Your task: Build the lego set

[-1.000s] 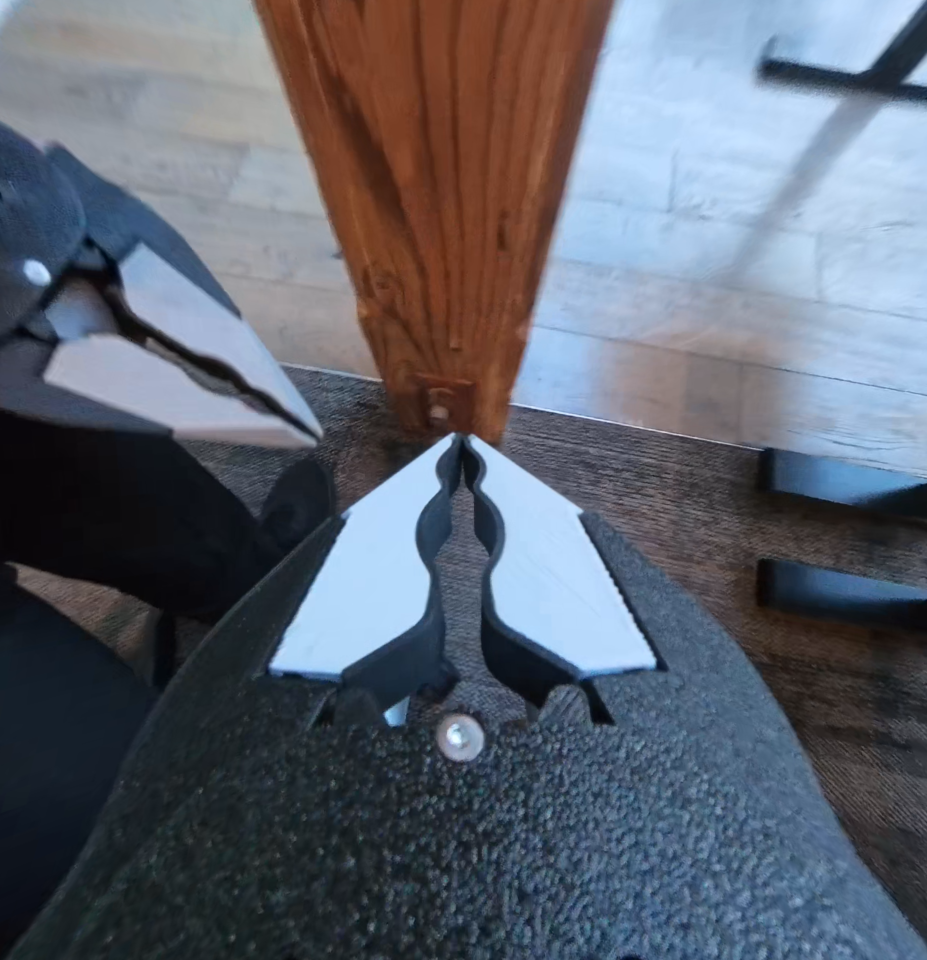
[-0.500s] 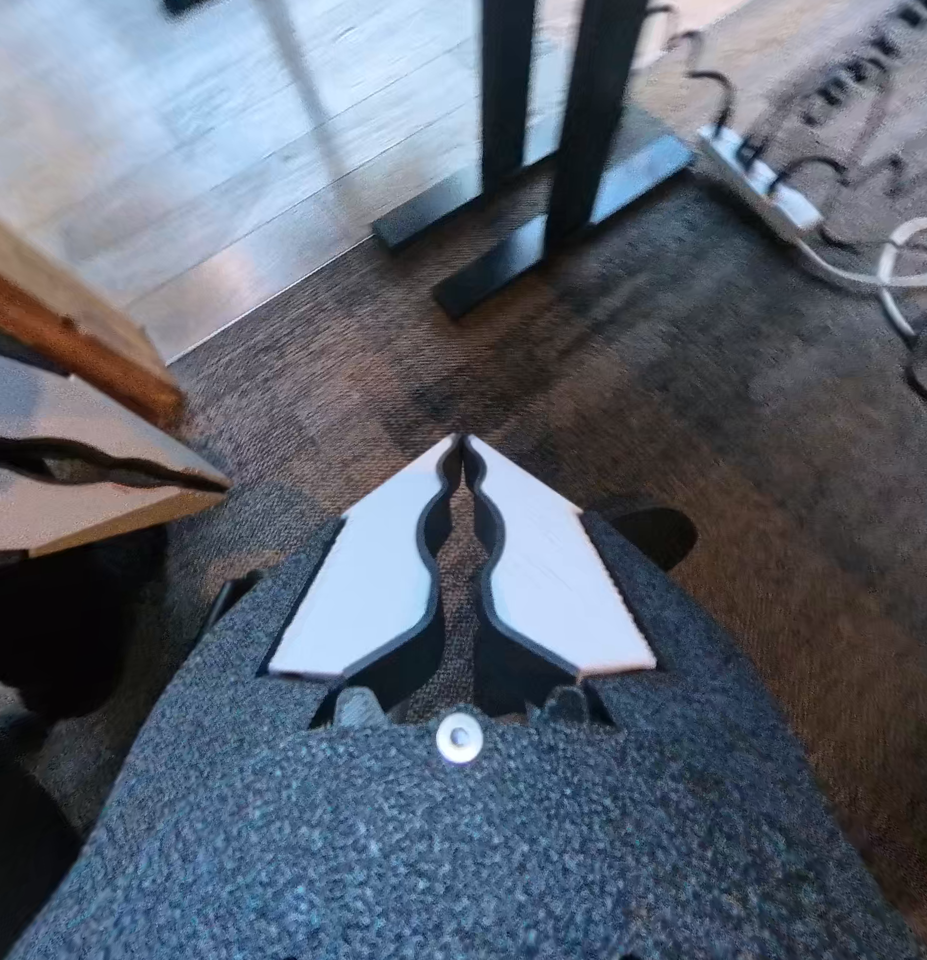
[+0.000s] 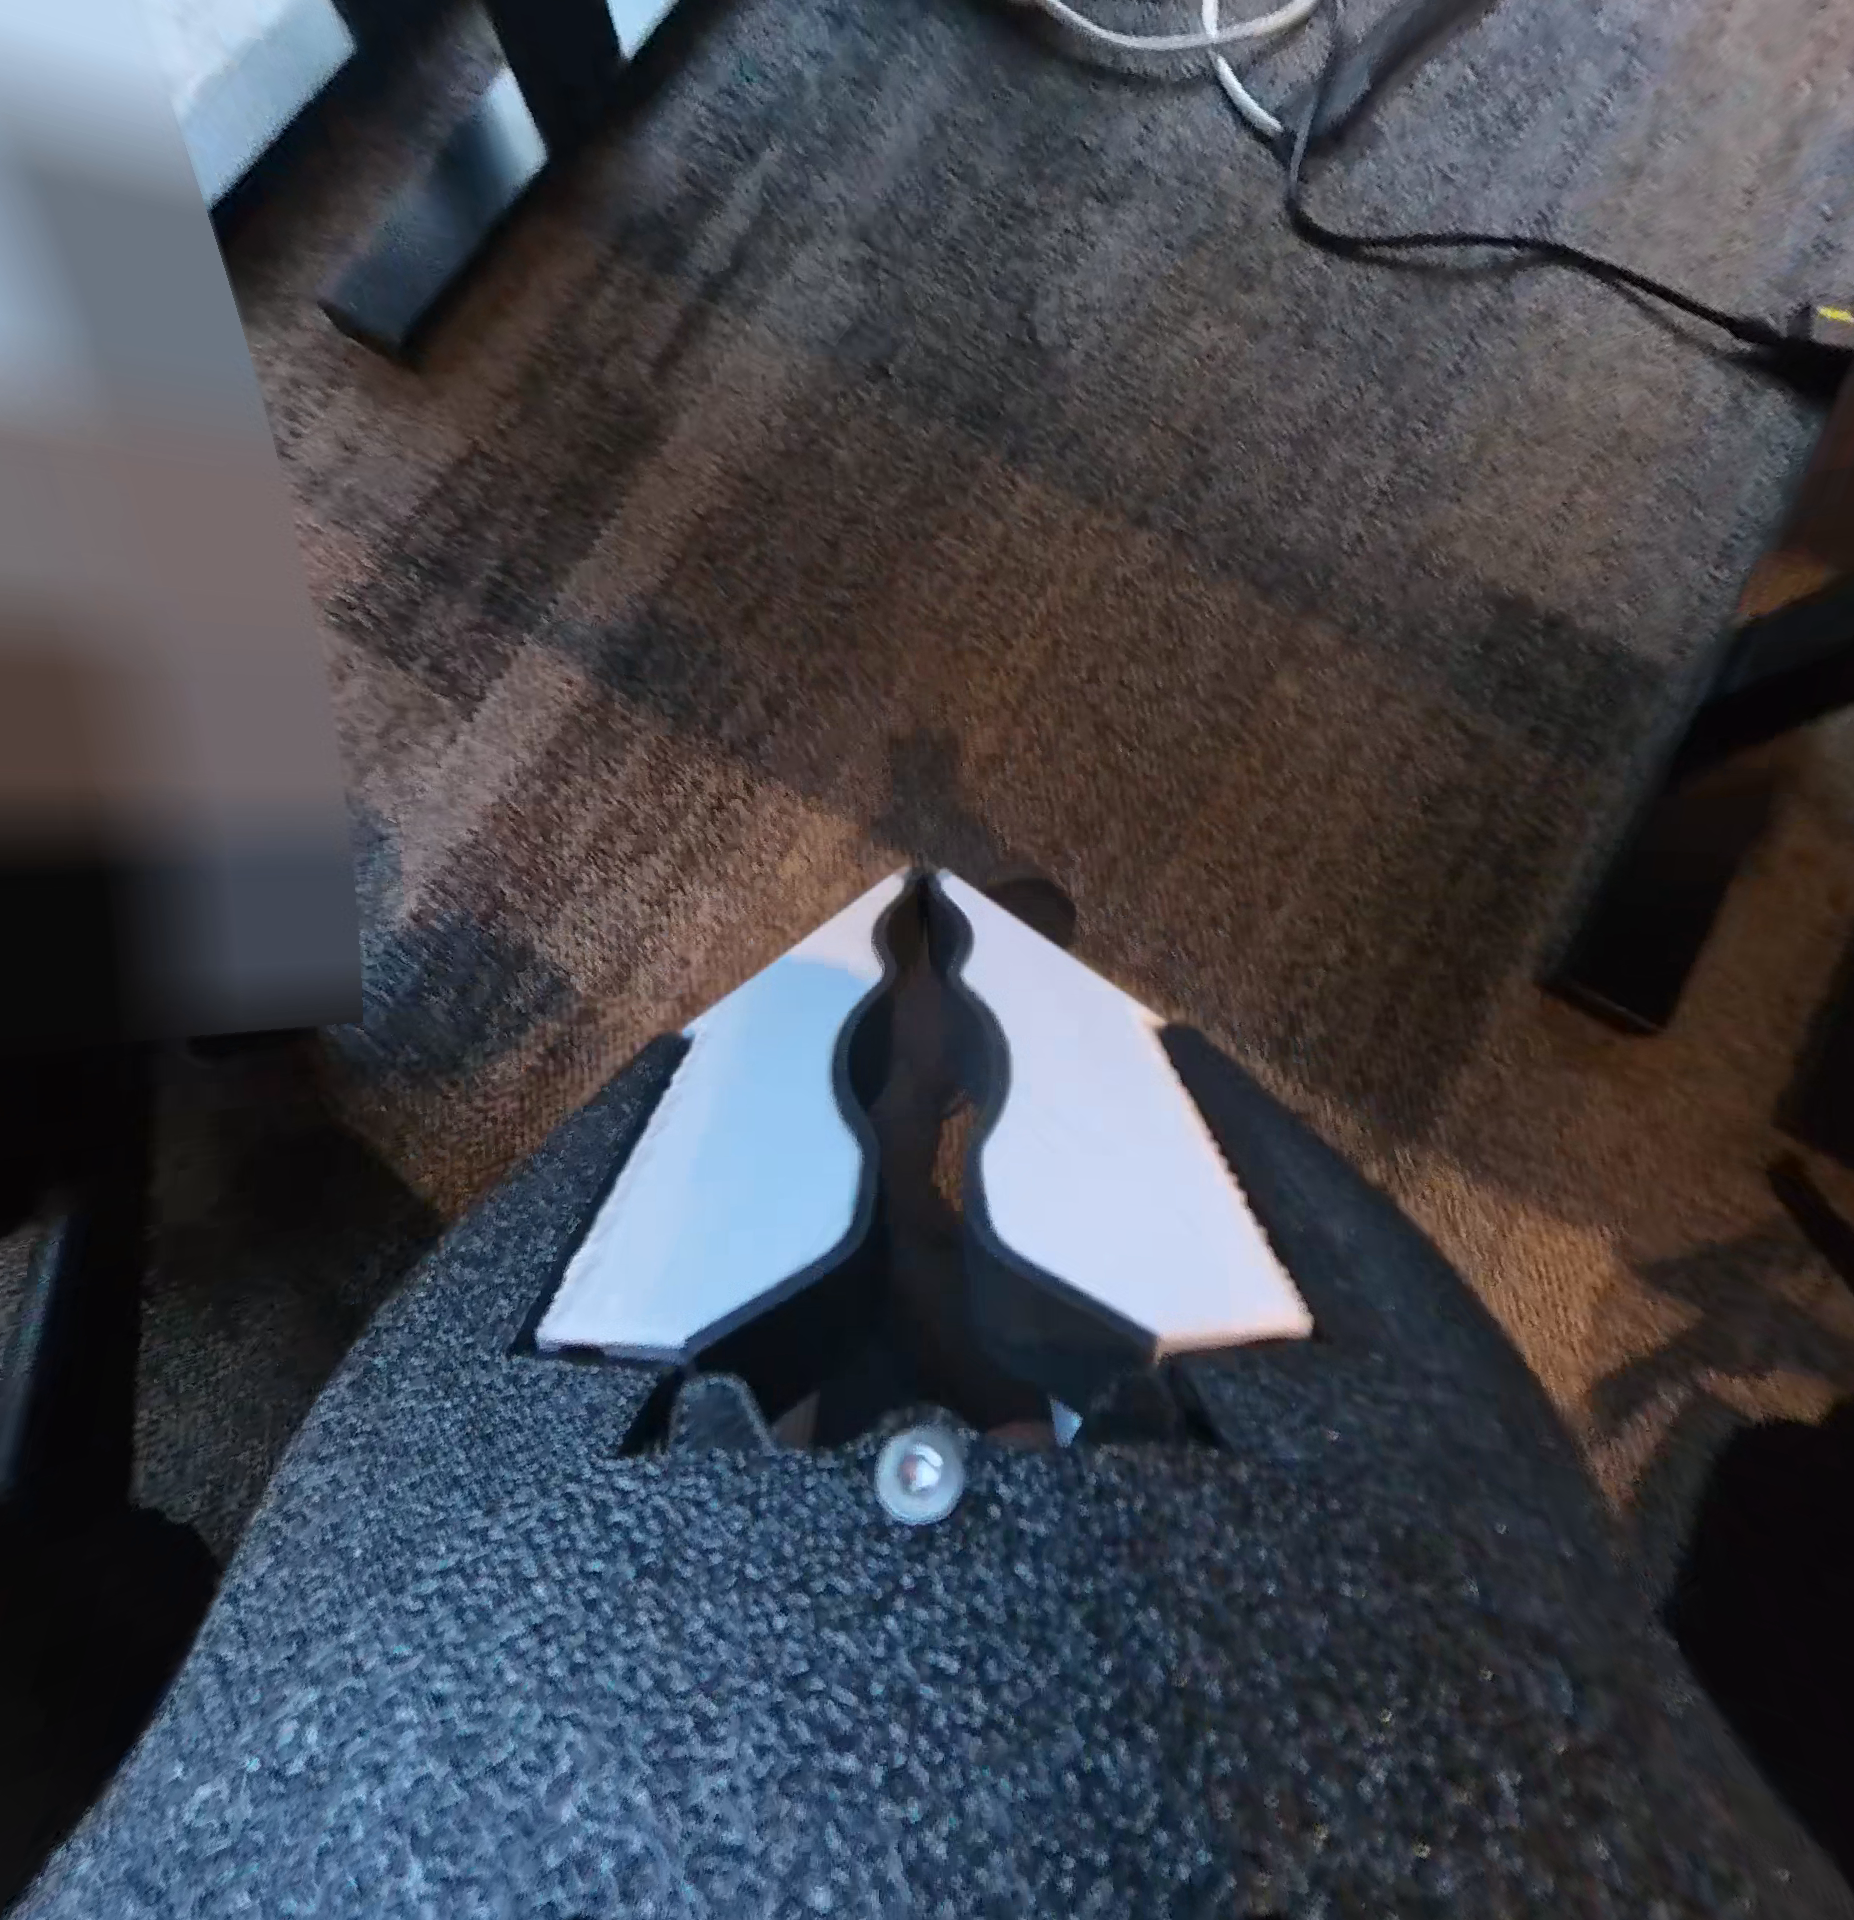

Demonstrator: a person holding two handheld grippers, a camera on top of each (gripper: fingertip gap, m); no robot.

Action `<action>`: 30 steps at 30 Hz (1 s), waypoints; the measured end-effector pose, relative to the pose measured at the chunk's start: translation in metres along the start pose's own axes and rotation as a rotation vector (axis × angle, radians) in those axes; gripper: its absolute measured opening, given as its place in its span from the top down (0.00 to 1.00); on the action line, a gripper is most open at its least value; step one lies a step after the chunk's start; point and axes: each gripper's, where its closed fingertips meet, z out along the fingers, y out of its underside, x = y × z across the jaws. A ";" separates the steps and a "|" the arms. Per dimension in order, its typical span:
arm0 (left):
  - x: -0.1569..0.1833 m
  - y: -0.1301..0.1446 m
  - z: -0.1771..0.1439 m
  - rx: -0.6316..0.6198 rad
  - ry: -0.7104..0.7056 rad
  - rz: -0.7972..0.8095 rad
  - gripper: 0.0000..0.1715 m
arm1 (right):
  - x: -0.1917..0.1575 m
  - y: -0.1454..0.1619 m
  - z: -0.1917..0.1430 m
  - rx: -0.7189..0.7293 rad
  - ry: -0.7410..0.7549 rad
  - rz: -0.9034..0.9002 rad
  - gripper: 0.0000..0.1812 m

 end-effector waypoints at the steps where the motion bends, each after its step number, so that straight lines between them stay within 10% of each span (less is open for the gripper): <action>1: 0.008 -0.015 -0.003 0.040 0.011 0.010 1.00 | 0.006 0.010 -0.006 -0.011 0.014 0.015 1.00; 8: 0.086 -0.065 -0.085 0.275 0.142 0.124 1.00 | 0.024 0.046 -0.029 -0.069 0.068 0.024 1.00; 16: 0.091 -0.023 -0.191 0.426 -0.009 0.231 0.98 | -0.039 -0.049 -0.027 0.075 0.013 -0.071 1.00; 21: 0.040 0.014 -0.226 0.344 -0.261 0.154 0.84 | -0.140 -0.111 -0.004 0.122 -0.133 -0.183 1.00; 25: -0.004 0.104 -0.251 0.194 -0.414 -0.168 0.59 | -0.260 -0.168 0.018 0.168 -0.415 -0.230 1.00; 30: -0.012 0.218 -0.310 0.080 -0.650 -0.493 0.59 | -0.441 -0.190 0.017 0.149 -0.835 -0.454 1.00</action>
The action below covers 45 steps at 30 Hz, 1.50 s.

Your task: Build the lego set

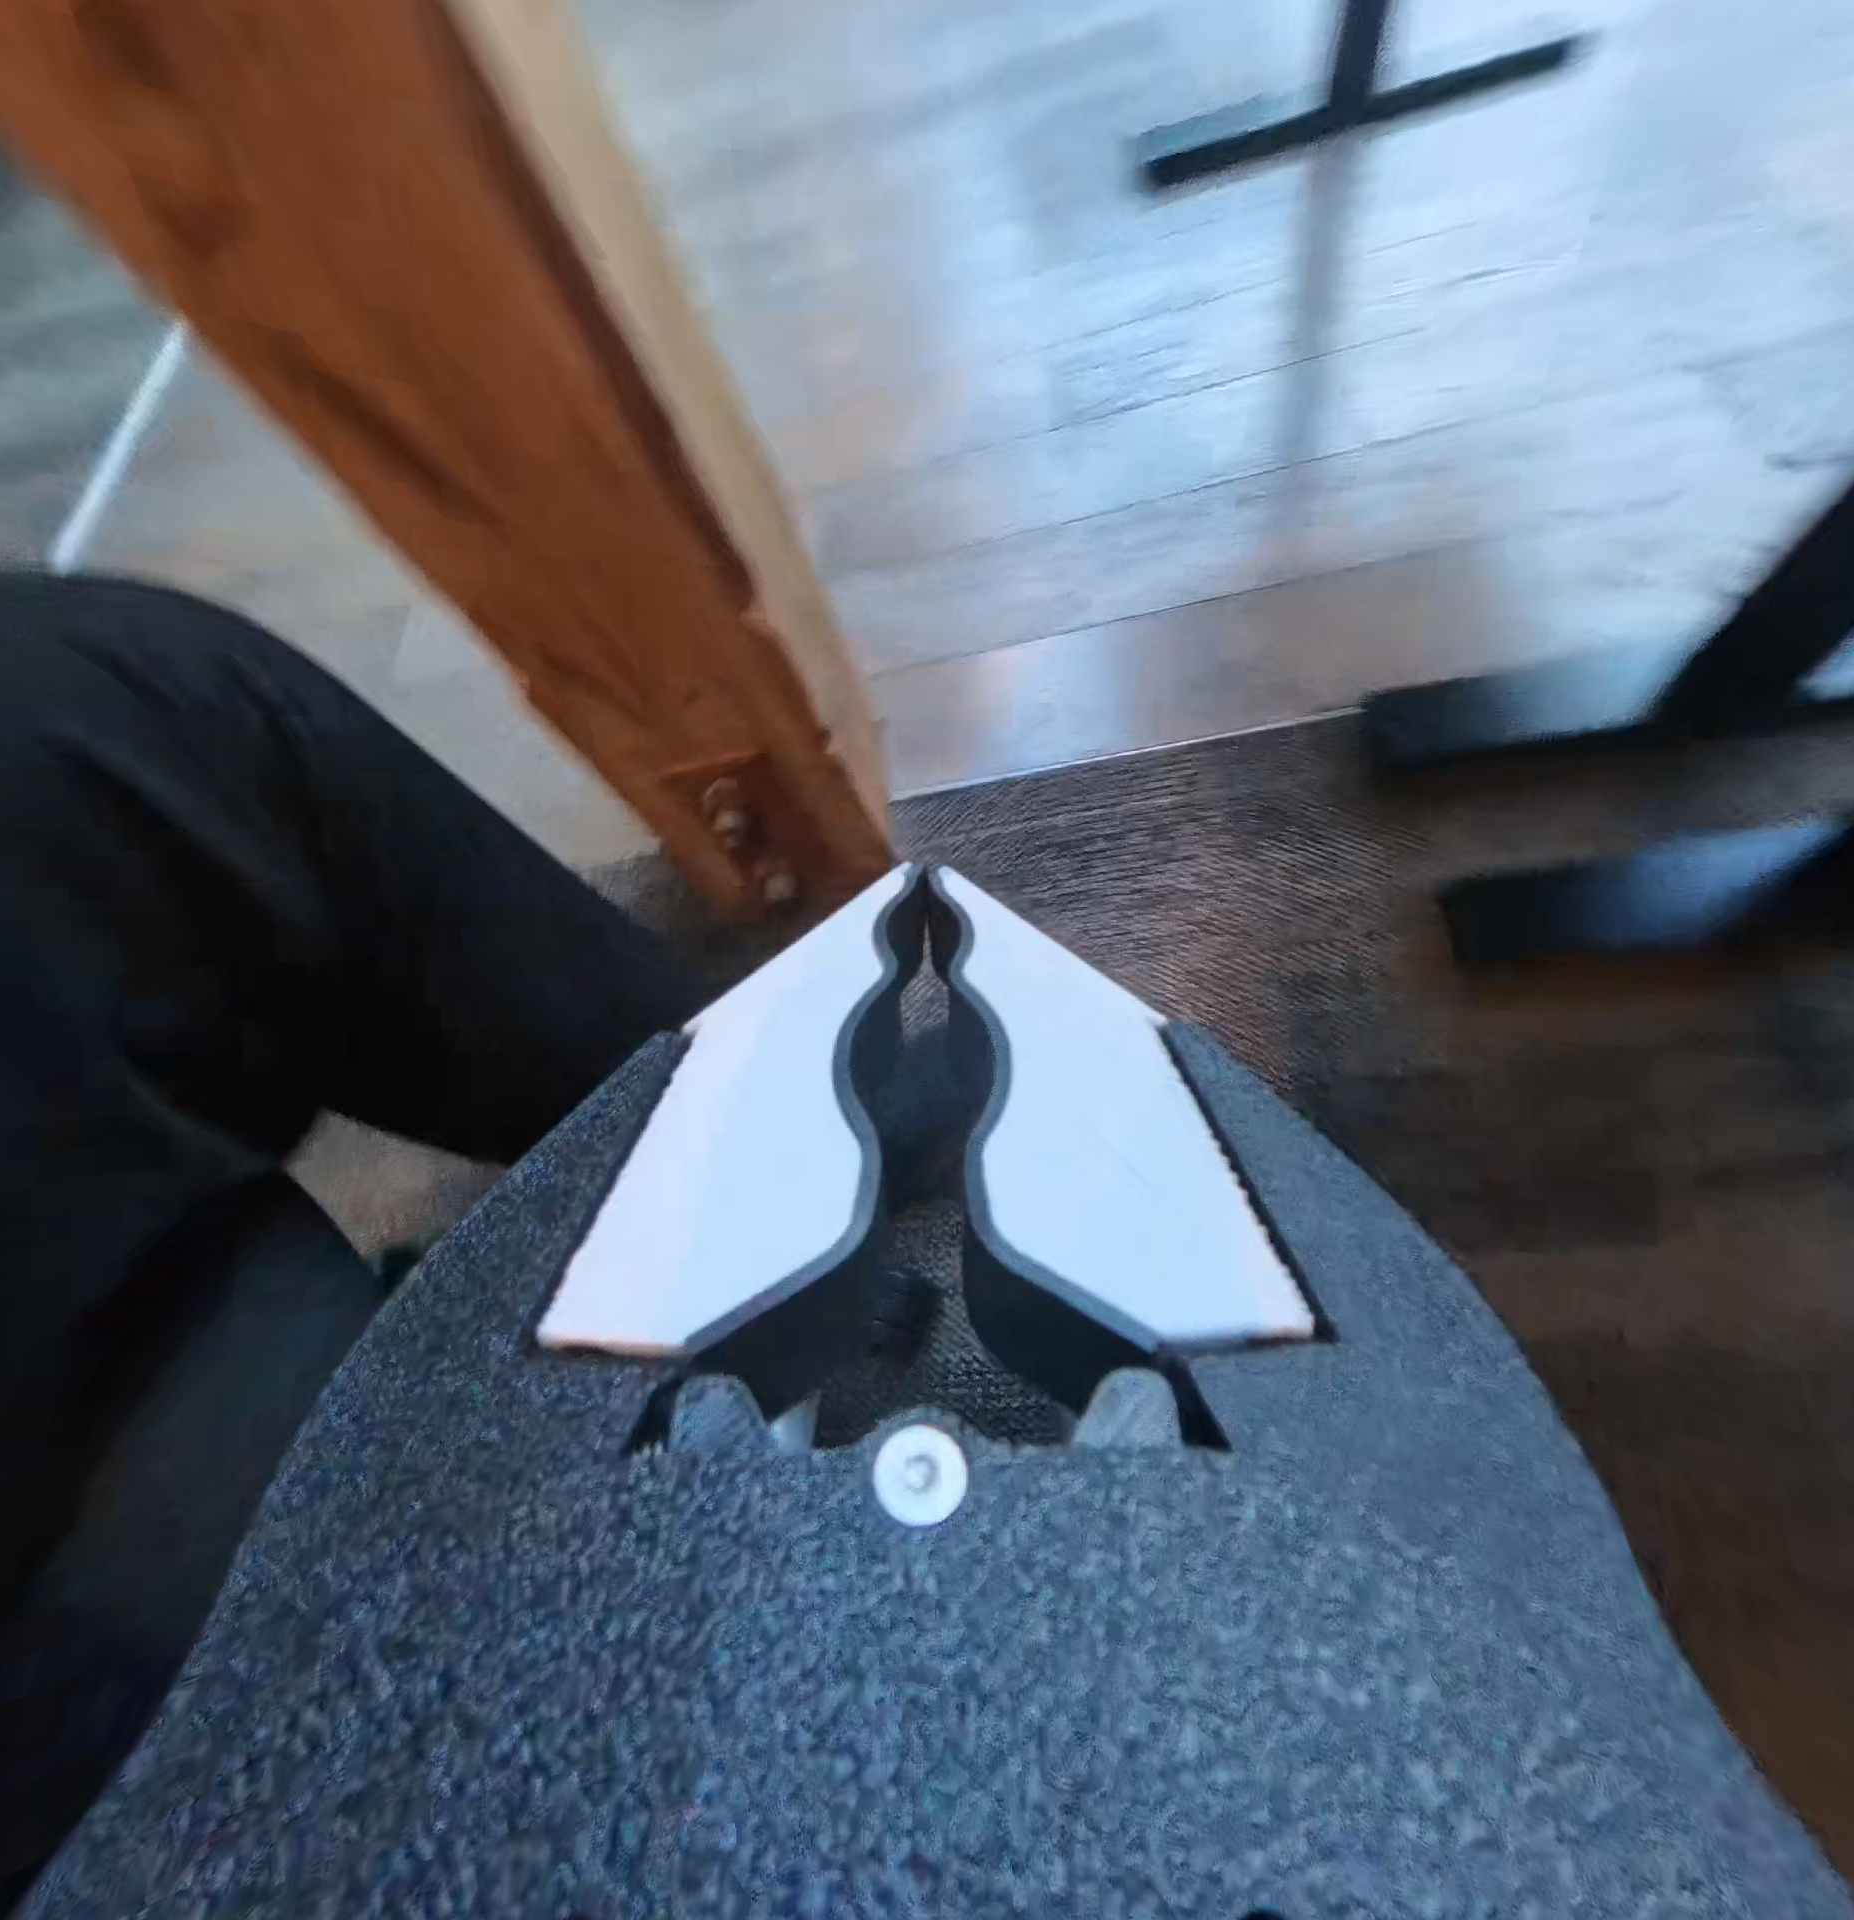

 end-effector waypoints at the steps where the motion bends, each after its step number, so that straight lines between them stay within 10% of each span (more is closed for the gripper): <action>1: -0.016 0.018 -0.012 -0.025 -0.071 -0.022 0.60 | -0.020 0.002 0.025 -0.055 -0.058 -0.077 1.00; 8: -0.103 0.139 -0.125 -0.133 -0.542 -0.275 0.70 | -0.139 0.023 0.155 -0.345 -0.269 -0.318 1.00; 16: -0.063 0.271 -0.290 -0.233 -0.899 -0.649 0.73 | -0.326 0.050 0.236 -0.539 -0.357 -0.511 1.00; 22: 0.008 0.313 -0.364 -0.297 -1.040 -0.819 0.73 | -0.512 0.111 0.215 -0.601 -0.613 -0.661 1.00; 29: 0.029 0.300 -0.412 -0.215 -1.186 -0.855 0.78 | -0.619 0.158 0.156 -0.621 -0.779 -0.839 1.00; 33: 0.022 0.294 -0.406 -0.184 -1.185 -0.859 0.76 | -0.613 0.115 0.146 -0.549 -0.759 -0.801 1.00; 41: 0.006 0.303 -0.391 -0.197 -1.126 -0.928 0.63 | -0.472 0.002 0.142 -0.412 -0.561 -0.611 1.00; 45: -0.008 0.256 -0.347 -0.016 -0.881 -0.828 0.98 | -0.403 -0.008 0.131 -0.375 -0.546 -0.509 0.95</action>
